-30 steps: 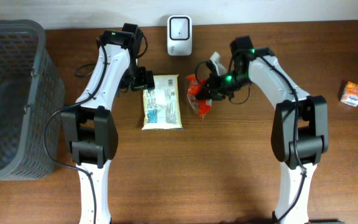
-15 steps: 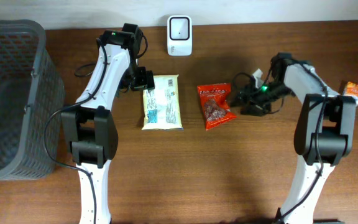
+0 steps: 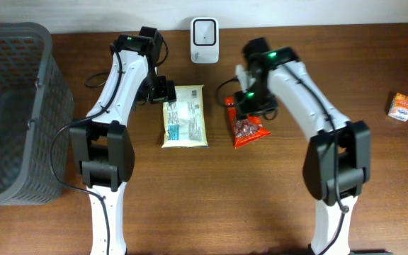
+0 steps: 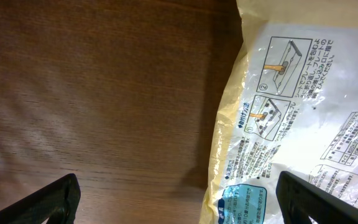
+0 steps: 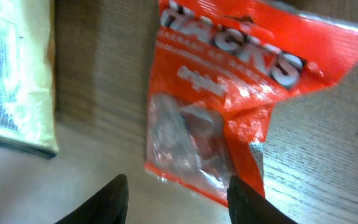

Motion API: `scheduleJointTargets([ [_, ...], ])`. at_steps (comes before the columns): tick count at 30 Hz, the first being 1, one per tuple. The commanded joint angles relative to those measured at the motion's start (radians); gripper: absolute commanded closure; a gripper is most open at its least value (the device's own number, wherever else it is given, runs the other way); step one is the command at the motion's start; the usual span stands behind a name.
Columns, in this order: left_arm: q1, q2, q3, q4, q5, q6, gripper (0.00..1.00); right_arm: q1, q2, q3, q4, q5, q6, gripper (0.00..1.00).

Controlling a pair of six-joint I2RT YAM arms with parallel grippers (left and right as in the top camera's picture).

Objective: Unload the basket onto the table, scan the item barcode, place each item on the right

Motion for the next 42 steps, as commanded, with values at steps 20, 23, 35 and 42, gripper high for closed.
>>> scheduleJointTargets([
  [20, 0.000, -0.002, -0.008, -0.001, 0.004, -0.013, 0.01, 0.069, -0.055, 0.018, -0.026, 0.250, 0.169, 0.96],
  [23, 0.000, -0.002, -0.008, -0.001, 0.004, -0.013, 0.01, 0.069, -0.055, -0.047, 0.017, 0.223, 0.169, 0.96],
  [35, 0.000, -0.002, -0.008, -0.001, 0.004, -0.013, 0.01, 0.045, -0.063, -0.256, 0.204, 0.337, 0.213, 0.96],
  [42, 0.000, -0.002, -0.008, -0.001, 0.004, -0.013, 0.01, 0.031, -0.064, -0.049, 0.016, 0.372, 0.213, 0.86],
])
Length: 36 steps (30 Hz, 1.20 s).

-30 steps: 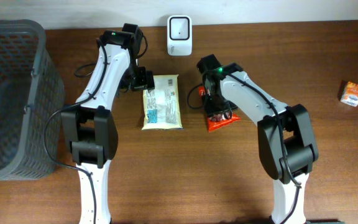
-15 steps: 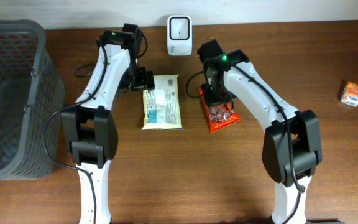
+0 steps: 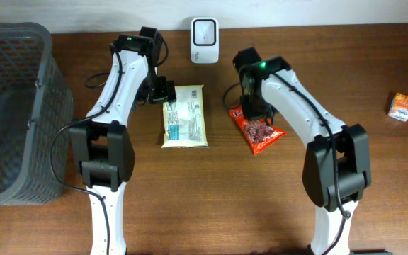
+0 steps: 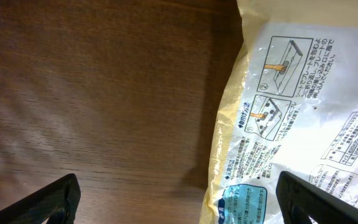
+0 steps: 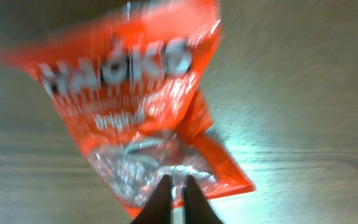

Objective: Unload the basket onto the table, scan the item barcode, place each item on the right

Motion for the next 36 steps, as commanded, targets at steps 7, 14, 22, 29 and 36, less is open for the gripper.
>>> scheduleJointTargets([
  [7, 0.000, -0.002, -0.006, -0.001, 0.004, -0.013, 0.01, 0.000, 0.013, -0.090, 0.116, -0.110, 0.007, 0.85],
  [14, 0.000, -0.002, -0.006, -0.001, 0.004, -0.013, 0.01, -0.001, 0.027, -0.223, 0.314, -0.012, 0.059, 0.92],
  [22, 0.000, -0.002, -0.006, -0.001, 0.004, -0.013, 0.01, -0.001, 0.008, 0.119, -0.043, 0.066, 0.055, 0.78],
  [29, 0.000, -0.002, -0.006, -0.001, 0.004, -0.013, 0.01, 0.000, 0.027, -0.019, -0.064, -0.080, 0.056, 0.78],
  [36, 0.000, -0.002, -0.006, -0.001, 0.004, -0.013, 0.01, -0.002, 0.034, -0.202, 0.145, -0.041, 0.118, 0.73],
])
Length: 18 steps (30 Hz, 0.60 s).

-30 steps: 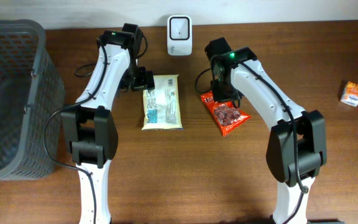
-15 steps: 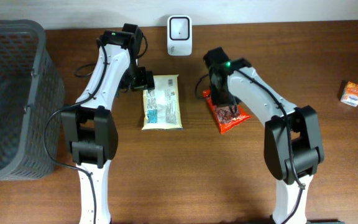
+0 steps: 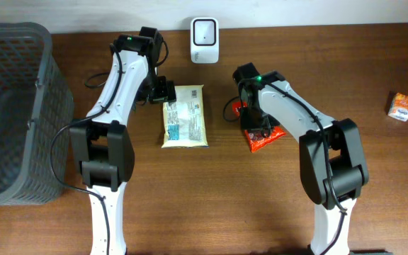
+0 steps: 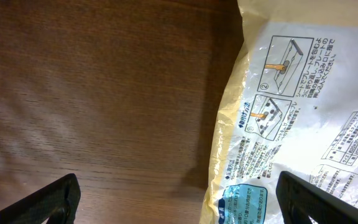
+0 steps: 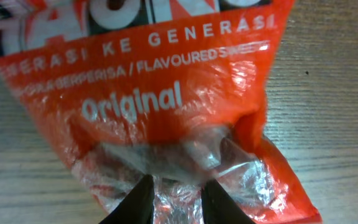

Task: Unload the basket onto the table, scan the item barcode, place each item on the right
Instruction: 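Lift the red sweets bag up to the white scanner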

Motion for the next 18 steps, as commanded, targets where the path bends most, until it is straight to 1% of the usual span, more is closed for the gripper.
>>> scheduleJointTargets([
  [1, 0.000, -0.002, -0.006, -0.001, 0.004, -0.013, 0.01, -0.001, 0.007, -0.009, -0.011, 0.014, 0.026, 0.73],
  [2, 0.000, -0.002, -0.006, -0.001, 0.004, -0.013, 0.01, -0.001, 0.006, 0.013, -0.037, 0.021, 0.026, 0.68],
  [3, 0.000, -0.002, -0.006, -0.001, 0.004, -0.013, 0.01, -0.001, 0.006, 0.035, -0.062, 0.030, 0.026, 0.60],
  [4, 0.000, -0.002, -0.006, -0.001, 0.004, -0.013, 0.01, -0.001, 0.006, 0.077, -0.102, 0.043, 0.021, 0.39],
  [5, 0.000, -0.002, -0.006, -0.001, 0.004, -0.013, 0.01, -0.001, 0.006, 0.105, -0.123, 0.043, 0.010, 0.25],
  [6, 0.000, -0.002, -0.006, -0.001, 0.004, -0.013, 0.01, -0.001, 0.006, 0.137, -0.143, 0.043, -0.007, 0.15],
  [8, 0.000, -0.002, -0.006, -0.001, 0.004, -0.013, 0.01, -0.001, 0.006, 0.206, -0.172, 0.042, -0.062, 0.01],
  [13, 0.000, -0.002, -0.006, -0.001, 0.004, -0.013, 0.01, -0.001, 0.012, 0.203, -0.159, 0.031, -0.115, 0.01],
  [15, 0.000, -0.002, -0.006, -0.001, 0.004, -0.013, 0.01, 0.001, 0.013, 0.149, -0.107, 0.031, -0.186, 0.01],
  [18, 0.000, -0.002, -0.006, -0.001, 0.004, -0.013, 0.01, 0.001, 0.013, 0.064, -0.025, 0.032, -0.203, 0.01],
])
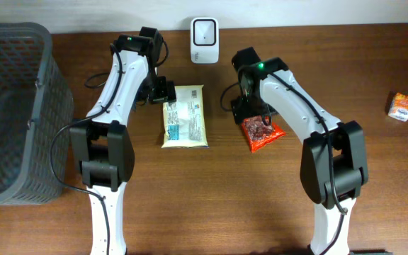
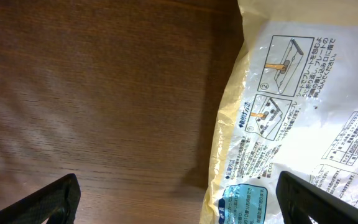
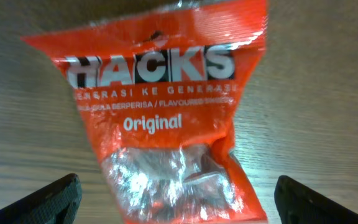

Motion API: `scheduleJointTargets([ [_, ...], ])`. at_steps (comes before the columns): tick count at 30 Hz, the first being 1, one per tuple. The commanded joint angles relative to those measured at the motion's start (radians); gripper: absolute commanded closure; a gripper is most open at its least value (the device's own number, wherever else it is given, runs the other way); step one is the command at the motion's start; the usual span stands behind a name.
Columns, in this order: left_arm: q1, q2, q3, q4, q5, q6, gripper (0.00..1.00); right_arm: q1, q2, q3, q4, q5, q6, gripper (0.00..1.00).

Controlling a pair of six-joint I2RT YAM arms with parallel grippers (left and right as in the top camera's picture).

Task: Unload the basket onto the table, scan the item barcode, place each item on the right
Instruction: 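Lift the red sweets bag up to the white scanner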

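A red HACKS candy bag (image 1: 261, 132) (image 3: 166, 118) lies flat on the brown table, label up, its clear lower end toward the front right. My right gripper (image 1: 250, 106) (image 3: 178, 202) hovers over it, open wide, with both fingers clear of the bag. The white scanner (image 1: 204, 31) stands at the table's back edge. A pale yellow packet (image 1: 184, 117) (image 2: 291, 112) lies to the left of the red bag, printed side up. My left gripper (image 1: 160, 92) (image 2: 178, 199) stands open at that packet's upper left edge, empty.
A grey mesh basket (image 1: 13, 106) fills the left side. A small orange box (image 1: 401, 106) and a white item sit at the far right edge. A black cable (image 1: 94, 79) runs left of the left arm.
My right gripper's fingers were close together, low on the red bag's clear part. Now they are spread wide and higher, and the bag lies free. The left arm is unchanged.
At first my right gripper was partly open over the red bag, which lay pointing toward the front. Then it was shut on the bag, which had turned with its lower end to the right. Later the fingers were narrow on the clear part; now open above it.
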Motion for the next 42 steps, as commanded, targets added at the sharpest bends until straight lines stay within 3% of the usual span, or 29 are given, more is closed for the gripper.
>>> scheduleJointTargets([
  [1, 0.000, -0.002, -0.005, -0.001, 0.004, -0.013, 0.01, 0.001, 0.009, -0.090, 0.063, 0.009, -0.045, 0.01],
  [3, 0.000, -0.002, -0.005, -0.001, 0.004, -0.013, 0.01, 0.001, 0.009, -0.138, 0.114, 0.009, -0.045, 0.02],
  [5, 0.000, -0.002, -0.005, -0.001, 0.004, -0.013, 0.01, 0.001, 0.009, -0.176, 0.150, 0.009, -0.035, 0.12],
  [8, 0.000, -0.002, -0.005, -0.001, 0.004, -0.013, 0.01, 0.001, 0.009, -0.198, 0.181, -0.032, -0.033, 0.33],
  [11, 0.000, -0.002, -0.005, -0.001, 0.004, -0.013, 0.01, 0.001, 0.009, -0.190, 0.188, -0.067, 0.053, 0.71],
  [13, 0.000, -0.002, -0.005, -0.001, 0.004, -0.013, 0.01, -0.001, 0.008, -0.167, 0.176, -0.106, 0.077, 0.79],
  [19, 0.000, -0.002, -0.005, -0.001, 0.004, -0.013, 0.01, -0.053, 0.008, 0.059, 0.002, -0.418, 0.076, 0.82],
  [23, 0.000, -0.002, -0.005, -0.001, 0.004, -0.013, 0.01, -0.119, 0.008, 0.168, 0.024, -0.623, 0.076, 0.83],
  [30, 0.000, -0.002, -0.005, -0.001, 0.004, -0.013, 0.01, -0.115, 0.008, 0.169, 0.447, -0.662, 0.076, 0.82],
  [36, 0.000, -0.002, -0.005, -0.001, 0.004, -0.013, 0.01, -0.042, 0.019, 0.169, 0.809, -0.363, 0.076, 0.80],
  [42, 0.000, -0.002, -0.005, -0.001, 0.004, -0.013, 0.01, -0.015, 0.124, 0.169, 1.130, -0.357, 0.077, 0.83],
])
